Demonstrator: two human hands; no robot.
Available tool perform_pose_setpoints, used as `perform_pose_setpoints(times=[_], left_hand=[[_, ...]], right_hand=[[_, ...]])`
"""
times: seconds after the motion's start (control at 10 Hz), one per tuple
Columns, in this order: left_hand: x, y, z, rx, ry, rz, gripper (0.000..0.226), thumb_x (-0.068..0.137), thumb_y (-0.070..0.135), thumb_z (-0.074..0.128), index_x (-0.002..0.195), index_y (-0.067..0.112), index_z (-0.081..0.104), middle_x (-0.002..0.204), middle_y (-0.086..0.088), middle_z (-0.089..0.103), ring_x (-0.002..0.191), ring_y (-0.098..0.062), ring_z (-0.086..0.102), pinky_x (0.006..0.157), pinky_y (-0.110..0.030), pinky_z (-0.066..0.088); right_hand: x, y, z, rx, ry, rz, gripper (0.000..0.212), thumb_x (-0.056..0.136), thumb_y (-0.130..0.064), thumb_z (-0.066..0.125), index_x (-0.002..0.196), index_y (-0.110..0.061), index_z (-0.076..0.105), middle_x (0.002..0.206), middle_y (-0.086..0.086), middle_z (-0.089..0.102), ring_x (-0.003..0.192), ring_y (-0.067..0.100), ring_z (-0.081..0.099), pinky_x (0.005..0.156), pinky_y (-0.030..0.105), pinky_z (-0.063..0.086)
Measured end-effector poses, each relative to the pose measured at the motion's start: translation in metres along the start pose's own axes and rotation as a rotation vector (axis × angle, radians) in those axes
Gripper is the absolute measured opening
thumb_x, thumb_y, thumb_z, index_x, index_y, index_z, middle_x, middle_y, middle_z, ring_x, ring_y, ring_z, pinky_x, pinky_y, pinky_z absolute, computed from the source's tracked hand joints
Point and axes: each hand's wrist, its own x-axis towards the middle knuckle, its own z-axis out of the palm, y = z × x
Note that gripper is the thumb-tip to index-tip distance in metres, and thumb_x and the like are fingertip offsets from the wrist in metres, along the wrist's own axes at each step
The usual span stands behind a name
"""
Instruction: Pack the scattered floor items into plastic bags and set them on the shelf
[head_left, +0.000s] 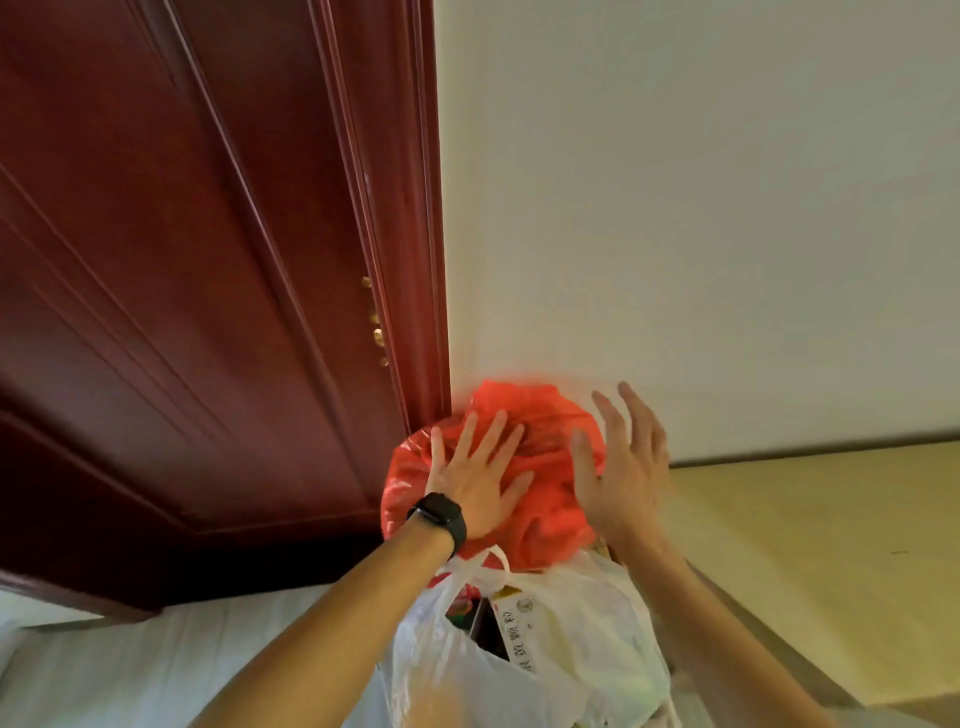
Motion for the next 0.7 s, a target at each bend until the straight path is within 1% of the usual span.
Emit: perform_pose_setpoints(times=[0.1,0.2,0.3,0.4,0.5,0.6,0.7], left_hand=[[-0.005,-0.007,0.026,-0.075,-0.026,-0.079,0.065,0.092,0.069,0.011,0.150,0.047,-0.010,0.158,0.020,-0.019,0.149,-0.018,-0.016,0.117,-0.060,-0.008],[0.001,-0.004,0.031,-0.054,0.007,-0.071,0.064,0.093,0.072,0.016,0.149,0.052,-0.008,0.157,0.021,-0.021,0.147,-0.017,-0.021,0.117,-0.059,-0.008],[0.012,0.007,0.042,0.001,0.055,-0.047,0.064,0.092,0.074,0.019,0.150,0.052,0.006,0.162,0.016,-0.007,0.150,-0.023,-0.010,0.115,-0.062,-0.002],[0.018,0.016,0.046,0.066,0.001,-0.041,0.068,0.089,0.077,0.012,0.151,0.050,0.003,0.160,0.014,-0.012,0.150,-0.026,-0.009,0.114,-0.063,-0.002],[0.018,0.023,0.031,0.105,-0.150,-0.050,0.074,0.086,0.079,0.013,0.150,0.049,-0.009,0.159,0.013,-0.023,0.148,-0.025,-0.019,0.116,-0.063,0.000],[0.018,0.027,-0.006,0.043,-0.251,-0.027,0.077,0.088,0.075,0.030,0.153,0.045,0.002,0.163,0.009,-0.010,0.150,-0.023,-0.010,0.119,-0.058,0.004],[0.016,0.033,-0.048,0.081,-0.144,0.074,0.065,0.094,0.059,0.043,0.152,0.037,0.025,0.163,0.001,0.015,0.148,-0.021,0.018,0.119,-0.041,0.020]], right_hand=[[-0.001,0.011,0.021,-0.167,-0.366,-0.132,0.055,0.101,-0.051,0.025,0.154,-0.042,0.012,0.164,-0.009,-0.005,0.151,0.016,-0.008,0.120,0.045,0.004],[-0.010,0.052,0.049,-0.103,-0.496,-0.073,0.057,0.098,-0.064,0.012,0.152,-0.050,0.003,0.164,-0.010,-0.006,0.151,0.016,-0.005,0.121,0.047,0.013],[-0.020,0.072,0.057,0.013,-0.464,-0.001,0.058,0.096,-0.068,0.014,0.151,-0.051,0.004,0.165,-0.001,0.003,0.150,0.019,0.010,0.121,0.041,0.018],[-0.025,0.083,0.060,0.074,-0.458,0.042,0.058,0.096,-0.067,0.017,0.151,-0.050,0.007,0.165,0.002,0.006,0.149,0.022,0.016,0.120,0.044,0.022],[-0.019,0.091,0.055,0.075,-0.570,0.033,0.060,0.093,-0.072,0.015,0.150,-0.052,0.006,0.165,0.000,0.007,0.151,0.019,0.012,0.120,0.043,0.023],[0.000,0.085,0.032,0.042,-0.686,0.037,0.061,0.093,-0.067,0.030,0.150,-0.047,0.019,0.164,0.004,0.011,0.148,0.023,0.022,0.119,0.035,0.023],[0.021,0.073,-0.006,-0.018,-0.749,-0.021,0.057,0.099,-0.052,0.039,0.152,-0.036,0.026,0.162,0.001,0.018,0.149,0.021,0.019,0.120,0.032,0.016]])
